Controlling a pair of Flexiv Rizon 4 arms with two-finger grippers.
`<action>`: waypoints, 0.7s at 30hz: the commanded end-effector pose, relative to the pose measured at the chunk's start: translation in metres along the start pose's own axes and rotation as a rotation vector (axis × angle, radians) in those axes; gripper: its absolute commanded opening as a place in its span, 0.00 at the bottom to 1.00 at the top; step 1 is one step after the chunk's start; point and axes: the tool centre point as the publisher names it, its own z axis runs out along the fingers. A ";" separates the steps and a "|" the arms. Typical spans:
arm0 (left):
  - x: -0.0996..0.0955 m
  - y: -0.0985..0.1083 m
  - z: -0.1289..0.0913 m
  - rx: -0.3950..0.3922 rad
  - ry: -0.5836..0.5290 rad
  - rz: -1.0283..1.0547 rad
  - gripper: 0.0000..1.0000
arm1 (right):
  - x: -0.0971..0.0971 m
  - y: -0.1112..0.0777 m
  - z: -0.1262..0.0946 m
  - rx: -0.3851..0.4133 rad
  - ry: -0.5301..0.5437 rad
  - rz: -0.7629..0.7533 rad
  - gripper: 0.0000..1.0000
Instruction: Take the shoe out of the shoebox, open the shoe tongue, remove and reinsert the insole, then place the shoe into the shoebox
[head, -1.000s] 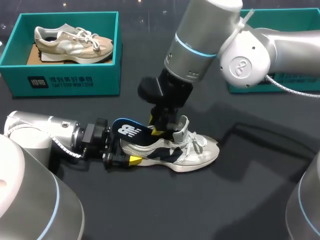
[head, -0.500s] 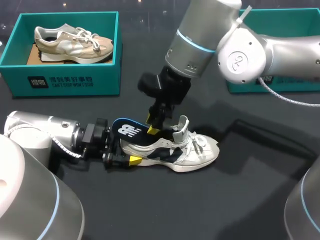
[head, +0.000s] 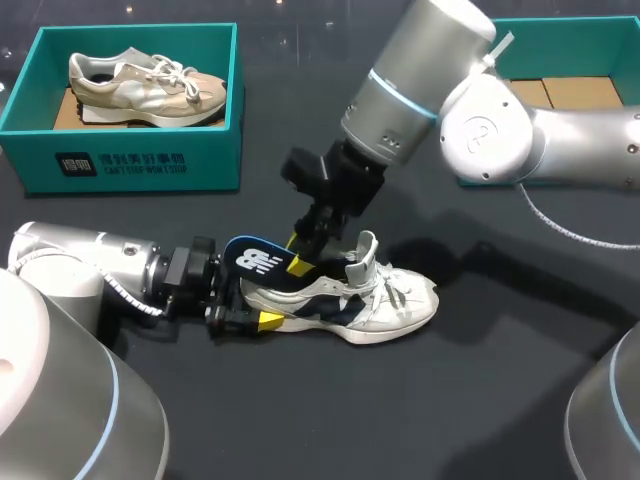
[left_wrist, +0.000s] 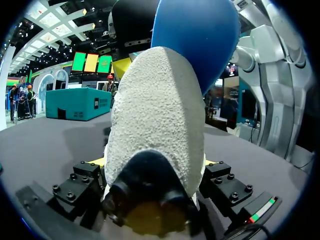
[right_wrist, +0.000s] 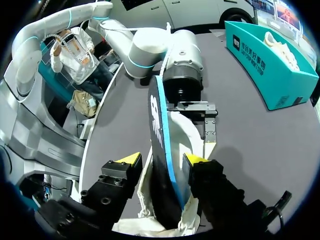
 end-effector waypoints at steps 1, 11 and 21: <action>0.000 0.001 0.001 0.000 -0.001 0.000 0.00 | -0.002 -0.001 0.007 -0.045 0.006 0.003 0.50; 0.000 0.001 0.001 0.000 -0.001 0.000 0.00 | 0.002 0.003 0.017 -0.072 0.022 0.023 0.42; 0.000 0.001 0.001 0.000 -0.001 0.000 0.00 | 0.011 0.007 0.023 -0.080 0.009 0.035 0.00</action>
